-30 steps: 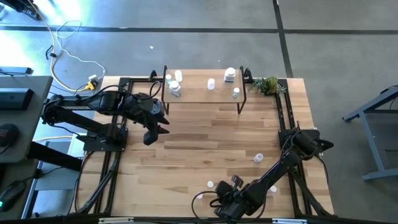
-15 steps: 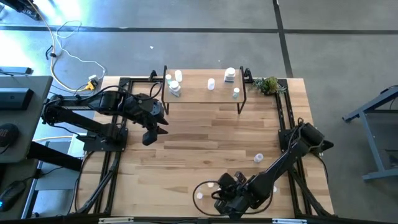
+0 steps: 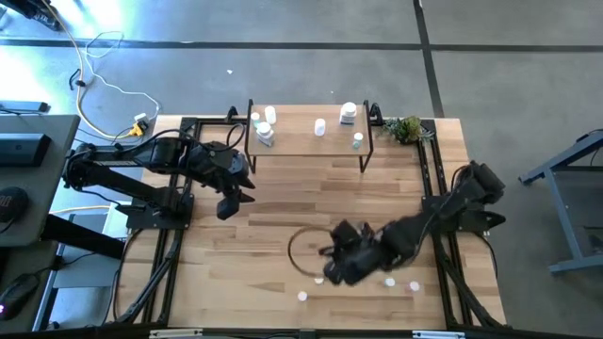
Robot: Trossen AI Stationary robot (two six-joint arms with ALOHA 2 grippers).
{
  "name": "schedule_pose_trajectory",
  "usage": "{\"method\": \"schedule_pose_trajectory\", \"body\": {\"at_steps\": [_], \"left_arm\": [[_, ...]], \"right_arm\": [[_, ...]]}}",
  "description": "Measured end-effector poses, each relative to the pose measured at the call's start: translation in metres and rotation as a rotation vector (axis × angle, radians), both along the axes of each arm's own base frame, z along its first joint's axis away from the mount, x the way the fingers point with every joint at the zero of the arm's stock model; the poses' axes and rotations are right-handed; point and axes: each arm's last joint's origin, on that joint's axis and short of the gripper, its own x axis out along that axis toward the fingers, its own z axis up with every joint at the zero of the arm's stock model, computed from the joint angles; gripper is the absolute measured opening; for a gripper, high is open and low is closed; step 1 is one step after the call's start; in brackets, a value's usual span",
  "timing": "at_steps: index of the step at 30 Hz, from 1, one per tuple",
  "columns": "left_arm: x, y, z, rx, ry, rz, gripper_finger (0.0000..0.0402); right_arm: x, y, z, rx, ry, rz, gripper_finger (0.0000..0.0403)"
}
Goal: Pick and place medicine bottles onto shelf by color
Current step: Put the small white pill bottle on the shelf
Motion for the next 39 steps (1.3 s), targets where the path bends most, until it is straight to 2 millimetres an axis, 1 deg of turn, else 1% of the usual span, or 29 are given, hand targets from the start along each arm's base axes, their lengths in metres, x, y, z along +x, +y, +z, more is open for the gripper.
{"method": "schedule_pose_trajectory", "body": {"at_steps": [5, 10, 18, 24, 30, 36, 39], "left_arm": [[-0.002, 0.012, 0.0, 0.001, 0.0, 0.063, 0.0188], [-0.005, 0.028, 0.0, 0.013, -0.003, 0.084, 0.0188], [-0.009, 0.052, 0.003, 0.065, -0.038, 0.16, 0.0188], [-0.014, 0.067, 0.005, 0.108, -0.053, 0.199, 0.0188], [-0.02, 0.08, 0.005, 0.179, -0.028, 0.266, 0.0188], [-0.027, 0.095, 0.007, 0.238, -0.027, 0.343, 0.0188], [-0.03, 0.101, 0.009, 0.254, -0.043, 0.371, 0.0188]], "right_arm": [[0.003, -0.048, 0.025, -0.056, -0.033, -0.006, 0.0062], [0.003, -0.103, 0.047, -0.132, -0.066, -0.042, 0.0062], [0.002, -0.191, 0.066, -0.248, -0.09, -0.057, 0.0062], [0.003, -0.248, 0.075, -0.3, -0.177, -0.051, 0.0062], [-0.001, -0.29, 0.086, -0.388, -0.278, -0.078, 0.0062], [-0.009, -0.318, 0.094, -0.469, -0.331, -0.121, 0.0062], [-0.016, -0.329, 0.106, -0.499, -0.342, -0.133, 0.0062]]}}
